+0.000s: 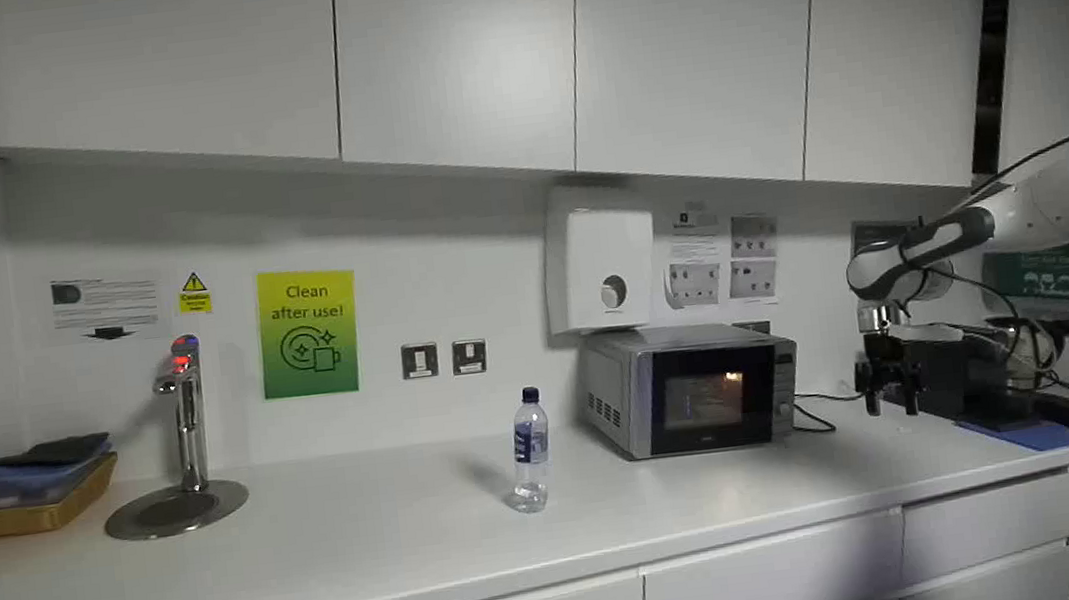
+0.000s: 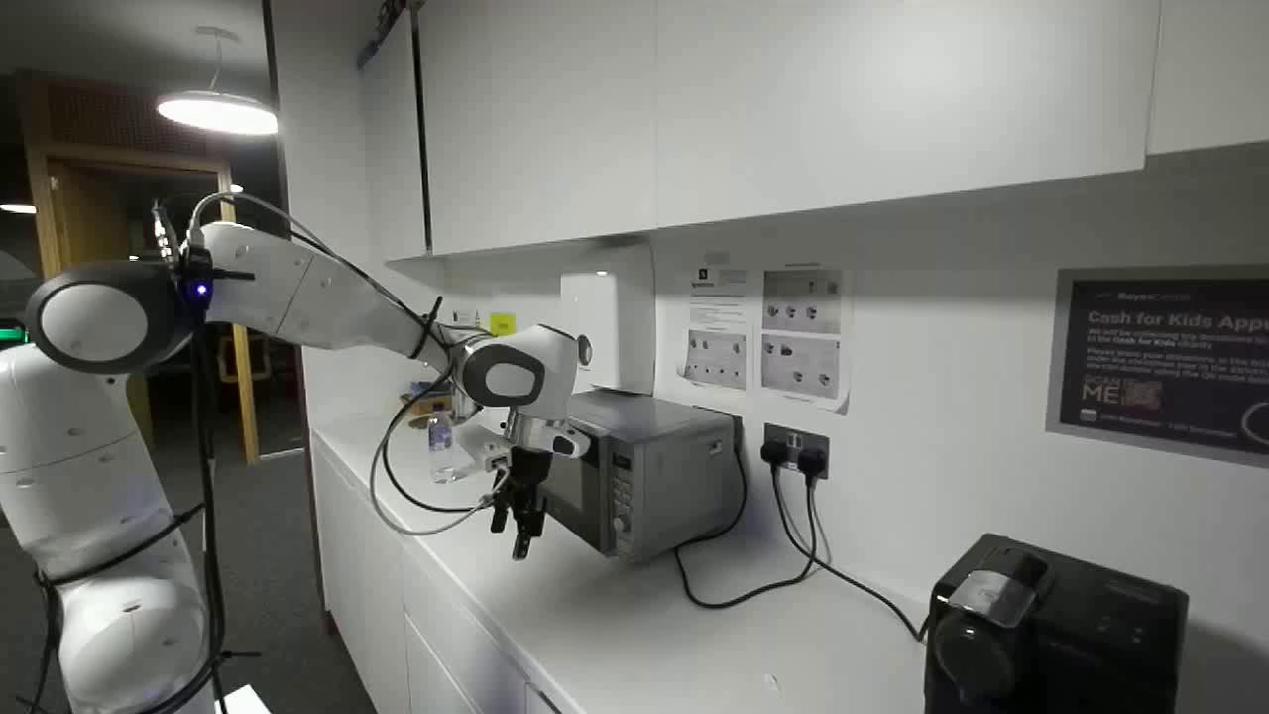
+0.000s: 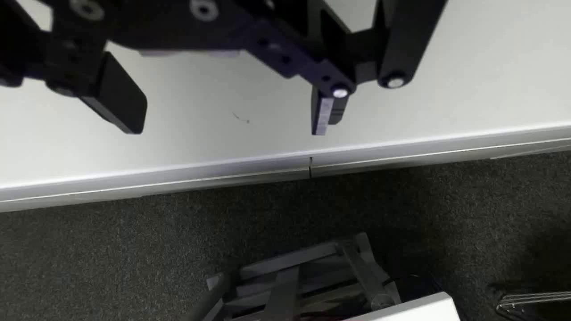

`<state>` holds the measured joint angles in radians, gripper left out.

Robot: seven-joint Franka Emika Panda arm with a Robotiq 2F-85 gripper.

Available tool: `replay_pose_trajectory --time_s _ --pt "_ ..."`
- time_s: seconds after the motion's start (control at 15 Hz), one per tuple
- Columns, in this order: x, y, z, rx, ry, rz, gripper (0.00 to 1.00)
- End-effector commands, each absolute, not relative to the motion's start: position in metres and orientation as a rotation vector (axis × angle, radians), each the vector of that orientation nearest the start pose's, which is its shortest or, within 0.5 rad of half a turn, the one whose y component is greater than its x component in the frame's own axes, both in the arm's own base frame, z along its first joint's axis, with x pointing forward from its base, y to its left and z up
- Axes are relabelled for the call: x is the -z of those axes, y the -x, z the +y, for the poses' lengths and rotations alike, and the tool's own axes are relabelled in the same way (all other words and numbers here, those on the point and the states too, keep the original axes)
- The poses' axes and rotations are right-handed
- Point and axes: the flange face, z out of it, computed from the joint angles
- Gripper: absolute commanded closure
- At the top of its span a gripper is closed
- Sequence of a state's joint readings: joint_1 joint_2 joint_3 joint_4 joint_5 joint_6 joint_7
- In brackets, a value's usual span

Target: Open the microwave door.

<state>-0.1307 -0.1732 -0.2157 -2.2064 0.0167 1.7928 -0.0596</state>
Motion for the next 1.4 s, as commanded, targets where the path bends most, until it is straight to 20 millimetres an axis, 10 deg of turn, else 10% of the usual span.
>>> replay_pose_trajectory --time_s 0.0,1.33 --pt "-0.434 -0.44 -0.16 -0.349 2.991 0.429 0.0" --pt "-0.488 -0.524 -0.091 0.468 2.41 1.557 0.0"
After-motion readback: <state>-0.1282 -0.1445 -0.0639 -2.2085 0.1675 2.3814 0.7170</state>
